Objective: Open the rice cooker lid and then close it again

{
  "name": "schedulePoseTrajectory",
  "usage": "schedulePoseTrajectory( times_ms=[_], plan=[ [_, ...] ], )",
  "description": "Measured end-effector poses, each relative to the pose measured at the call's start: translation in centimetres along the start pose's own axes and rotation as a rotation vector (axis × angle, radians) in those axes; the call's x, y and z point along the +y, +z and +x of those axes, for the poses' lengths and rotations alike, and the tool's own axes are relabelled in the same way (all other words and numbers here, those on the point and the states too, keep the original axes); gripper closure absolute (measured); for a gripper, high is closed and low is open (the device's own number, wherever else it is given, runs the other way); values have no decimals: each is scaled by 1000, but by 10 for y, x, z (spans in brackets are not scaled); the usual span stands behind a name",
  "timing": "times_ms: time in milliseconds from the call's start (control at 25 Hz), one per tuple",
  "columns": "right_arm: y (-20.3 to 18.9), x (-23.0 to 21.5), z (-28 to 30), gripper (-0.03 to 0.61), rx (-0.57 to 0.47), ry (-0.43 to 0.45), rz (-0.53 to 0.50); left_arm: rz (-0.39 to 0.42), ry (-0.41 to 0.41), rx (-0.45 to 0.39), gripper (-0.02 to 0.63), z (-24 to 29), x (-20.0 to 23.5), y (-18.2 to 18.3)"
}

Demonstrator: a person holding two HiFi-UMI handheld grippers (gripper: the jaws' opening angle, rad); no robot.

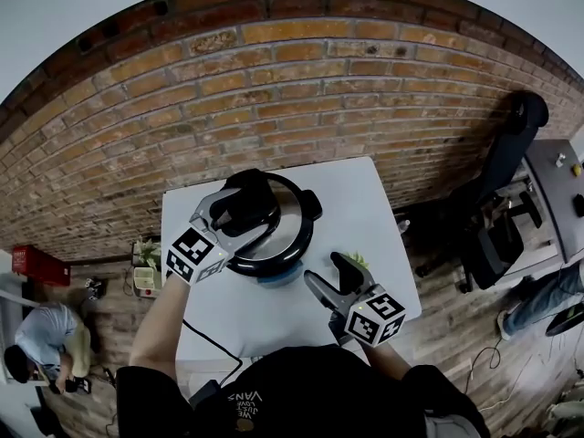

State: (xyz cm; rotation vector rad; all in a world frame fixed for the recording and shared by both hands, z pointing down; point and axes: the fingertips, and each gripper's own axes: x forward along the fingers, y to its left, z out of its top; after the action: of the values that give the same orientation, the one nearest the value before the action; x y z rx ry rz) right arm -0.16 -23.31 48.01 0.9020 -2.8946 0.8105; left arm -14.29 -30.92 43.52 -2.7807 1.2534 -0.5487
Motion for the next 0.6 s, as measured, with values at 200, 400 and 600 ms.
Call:
schedulePoseTrajectory(
  times_ms=[200,400,600],
  plan=[
    [0,-4,0,259,-14,-17,16,16,-67,81,308,16,3,-9],
    [-4,-8,-6,259,-35,-57,39,37,-130,143,310,26,-2,-16],
    [-7,-10,-12,259,-58,-91,56,49,-192,180,311,32,-4,-20]
  ],
)
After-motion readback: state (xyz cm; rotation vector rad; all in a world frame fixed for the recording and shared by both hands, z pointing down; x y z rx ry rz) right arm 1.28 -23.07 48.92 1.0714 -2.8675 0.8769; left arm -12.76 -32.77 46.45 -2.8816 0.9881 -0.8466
